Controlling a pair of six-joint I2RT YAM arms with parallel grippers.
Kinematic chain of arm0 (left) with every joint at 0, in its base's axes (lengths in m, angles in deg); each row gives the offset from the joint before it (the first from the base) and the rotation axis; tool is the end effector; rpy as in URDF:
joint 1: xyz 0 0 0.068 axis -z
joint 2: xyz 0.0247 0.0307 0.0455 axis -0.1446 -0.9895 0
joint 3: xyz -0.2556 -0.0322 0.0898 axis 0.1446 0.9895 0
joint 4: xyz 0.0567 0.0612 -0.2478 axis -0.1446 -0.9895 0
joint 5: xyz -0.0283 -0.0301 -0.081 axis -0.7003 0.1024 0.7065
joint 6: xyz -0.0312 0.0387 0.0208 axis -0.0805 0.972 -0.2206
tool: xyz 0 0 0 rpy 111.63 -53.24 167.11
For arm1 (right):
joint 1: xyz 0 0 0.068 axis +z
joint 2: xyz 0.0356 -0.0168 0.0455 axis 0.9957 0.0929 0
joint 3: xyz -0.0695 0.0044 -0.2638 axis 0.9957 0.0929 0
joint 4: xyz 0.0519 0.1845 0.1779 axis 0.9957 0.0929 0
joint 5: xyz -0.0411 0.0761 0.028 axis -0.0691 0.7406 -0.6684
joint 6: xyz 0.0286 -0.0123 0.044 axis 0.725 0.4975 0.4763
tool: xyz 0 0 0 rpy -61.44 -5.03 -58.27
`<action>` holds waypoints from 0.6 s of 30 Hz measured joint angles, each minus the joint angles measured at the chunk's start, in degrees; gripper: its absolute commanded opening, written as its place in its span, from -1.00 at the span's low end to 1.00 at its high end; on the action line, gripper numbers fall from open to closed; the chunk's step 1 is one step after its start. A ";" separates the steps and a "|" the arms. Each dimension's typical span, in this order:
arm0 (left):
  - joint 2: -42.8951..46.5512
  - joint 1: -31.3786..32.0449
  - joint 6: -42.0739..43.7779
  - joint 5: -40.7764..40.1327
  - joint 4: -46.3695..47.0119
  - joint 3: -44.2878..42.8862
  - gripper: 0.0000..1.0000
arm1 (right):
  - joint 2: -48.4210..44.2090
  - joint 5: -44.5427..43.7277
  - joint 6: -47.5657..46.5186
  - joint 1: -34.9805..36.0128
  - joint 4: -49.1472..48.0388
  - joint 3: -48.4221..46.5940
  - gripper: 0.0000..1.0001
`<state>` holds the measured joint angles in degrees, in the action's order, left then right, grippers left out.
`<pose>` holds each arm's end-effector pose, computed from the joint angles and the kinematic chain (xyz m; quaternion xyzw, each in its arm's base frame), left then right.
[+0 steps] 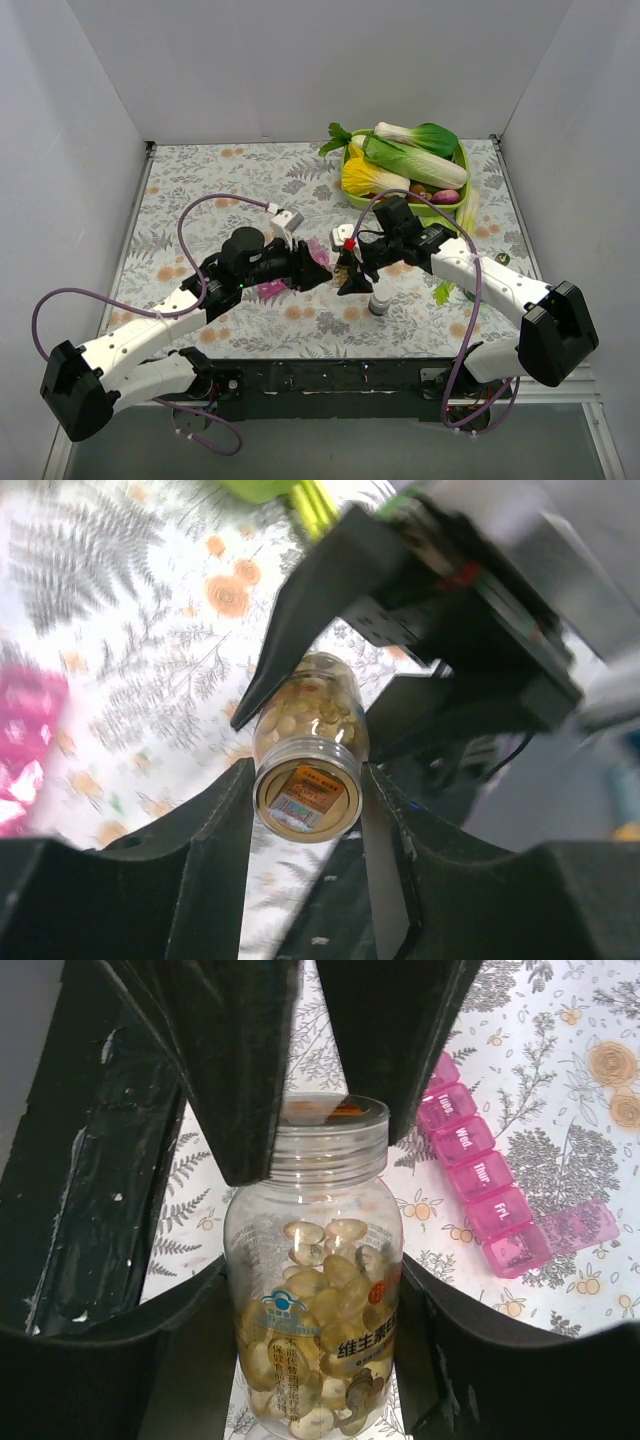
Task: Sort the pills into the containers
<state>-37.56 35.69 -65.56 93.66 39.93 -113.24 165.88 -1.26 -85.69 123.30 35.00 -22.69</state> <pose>0.1568 -0.1698 0.2851 0.0199 0.8083 -0.5358 0.2432 0.2046 0.1979 0.2664 -0.6638 0.5446 0.3744 0.3501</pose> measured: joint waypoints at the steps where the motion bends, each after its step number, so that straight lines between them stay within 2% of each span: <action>1: 0.02 -0.20 -5.57 -1.79 -1.36 -0.37 -1.00 | 0.00 -0.59 0.42 0.13 -0.63 -0.02 -0.97; 6: 0.11 -1.57 -38.10 -5.38 -6.97 -0.59 -1.00 | -0.09 -2.75 2.89 0.90 -2.05 0.09 -0.97; 9: 0.11 -1.86 -46.38 -5.99 -8.33 -0.59 -0.99 | -0.09 -2.71 3.76 0.94 -2.05 0.09 -0.97; 10: 0.02 -1.90 -48.78 -6.14 -8.70 -0.61 -0.81 | -0.09 -2.73 4.07 0.94 -2.03 0.09 -0.97; 11: -0.11 -1.95 -50.42 -6.27 -8.98 -0.63 -0.52 | -0.11 -2.80 4.26 0.92 -1.99 0.09 -0.97; 12: -0.22 -1.97 -51.54 -6.36 -9.22 -0.68 -0.11 | -0.11 -2.97 4.31 0.92 -1.92 0.09 -0.97; 14: -0.44 -2.03 -53.57 -6.49 -10.23 -1.18 0.26 | -0.24 -3.10 4.48 0.92 -1.97 0.11 -0.97; 15: -0.46 -2.08 -53.99 -6.45 -10.36 -1.25 0.59 | -0.33 -3.17 4.48 0.92 -1.99 0.11 -0.97; 18: 0.24 -2.23 -55.74 -4.26 -9.86 -1.01 0.90 | -0.63 -4.87 4.52 0.39 -2.47 0.13 -0.97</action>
<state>-37.32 33.46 -121.29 89.40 30.08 -114.25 165.24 -6.13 -81.16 123.69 32.53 -22.56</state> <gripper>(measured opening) 0.818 0.609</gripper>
